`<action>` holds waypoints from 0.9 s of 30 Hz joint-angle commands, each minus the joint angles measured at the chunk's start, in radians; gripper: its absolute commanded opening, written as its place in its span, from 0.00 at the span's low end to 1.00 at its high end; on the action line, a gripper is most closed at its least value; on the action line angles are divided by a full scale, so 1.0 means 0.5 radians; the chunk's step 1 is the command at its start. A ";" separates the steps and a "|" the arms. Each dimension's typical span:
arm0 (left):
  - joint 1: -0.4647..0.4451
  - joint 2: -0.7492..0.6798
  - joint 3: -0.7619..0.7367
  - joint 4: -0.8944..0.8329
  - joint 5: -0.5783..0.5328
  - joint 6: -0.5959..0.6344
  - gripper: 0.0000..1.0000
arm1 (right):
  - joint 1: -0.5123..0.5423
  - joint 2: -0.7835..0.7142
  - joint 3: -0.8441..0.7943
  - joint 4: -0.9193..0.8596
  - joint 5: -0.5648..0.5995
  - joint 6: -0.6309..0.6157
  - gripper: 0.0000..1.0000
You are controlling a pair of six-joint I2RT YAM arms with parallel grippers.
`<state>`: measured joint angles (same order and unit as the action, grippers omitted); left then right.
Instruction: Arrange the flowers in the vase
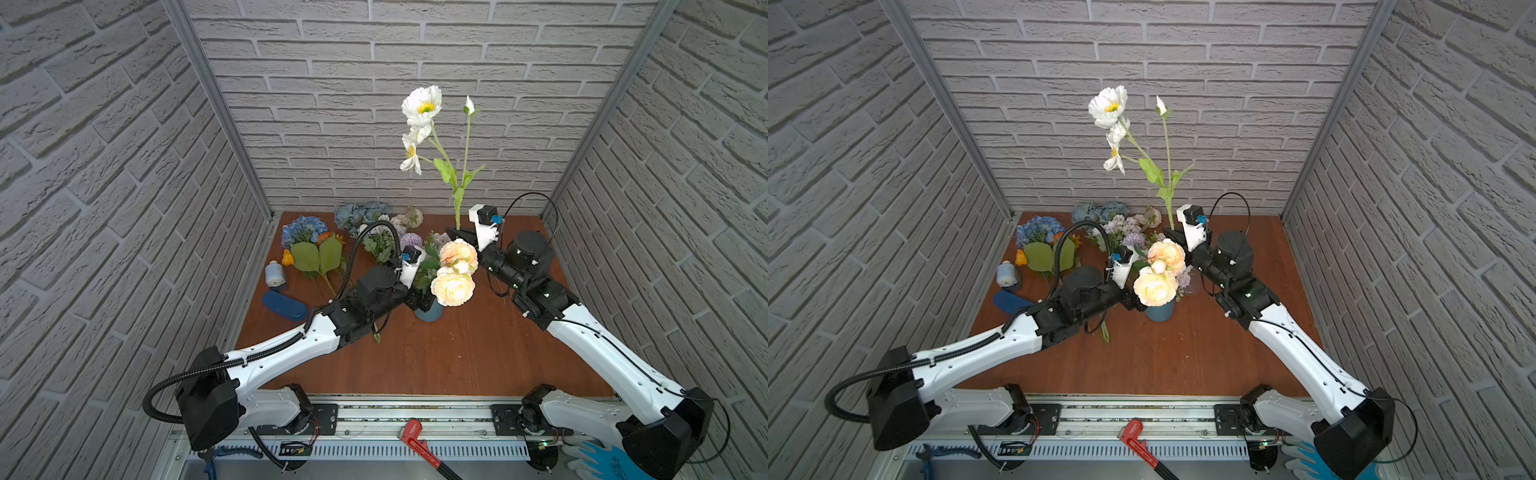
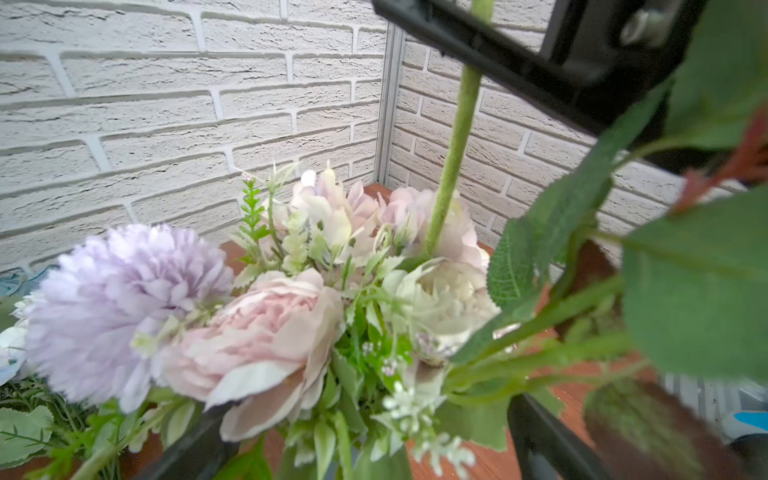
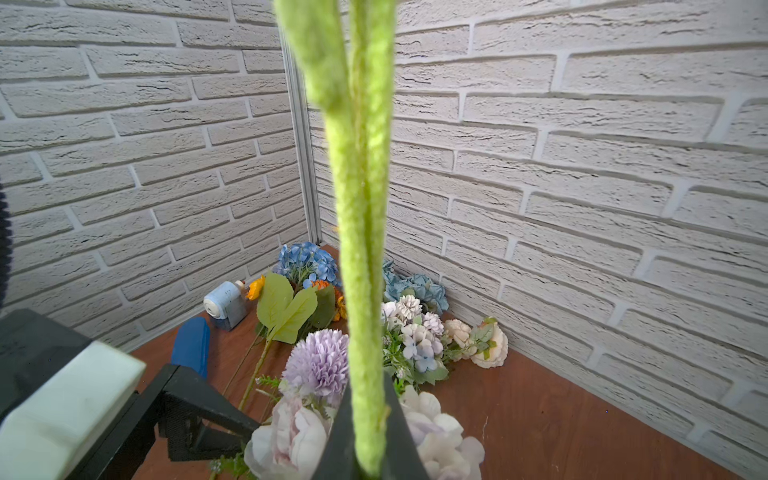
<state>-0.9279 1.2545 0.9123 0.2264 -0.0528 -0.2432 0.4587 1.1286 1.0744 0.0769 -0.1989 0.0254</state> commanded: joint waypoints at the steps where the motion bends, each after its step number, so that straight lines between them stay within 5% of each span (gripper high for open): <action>1: -0.016 0.036 0.091 0.188 -0.072 0.047 0.98 | 0.015 -0.030 0.062 -0.028 -0.006 -0.014 0.06; 12: -0.013 0.072 0.081 0.357 -0.535 0.044 0.96 | 0.015 -0.139 0.102 -0.072 -0.011 0.015 0.06; 27: -0.013 0.039 0.004 0.430 -0.500 0.044 0.94 | 0.018 -0.234 0.116 -0.101 -0.051 0.009 0.06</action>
<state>-0.9318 1.2835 0.9245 0.3752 -0.2985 -0.2352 0.4603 1.0409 1.1095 0.0017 -0.2054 0.0219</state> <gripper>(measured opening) 0.936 0.084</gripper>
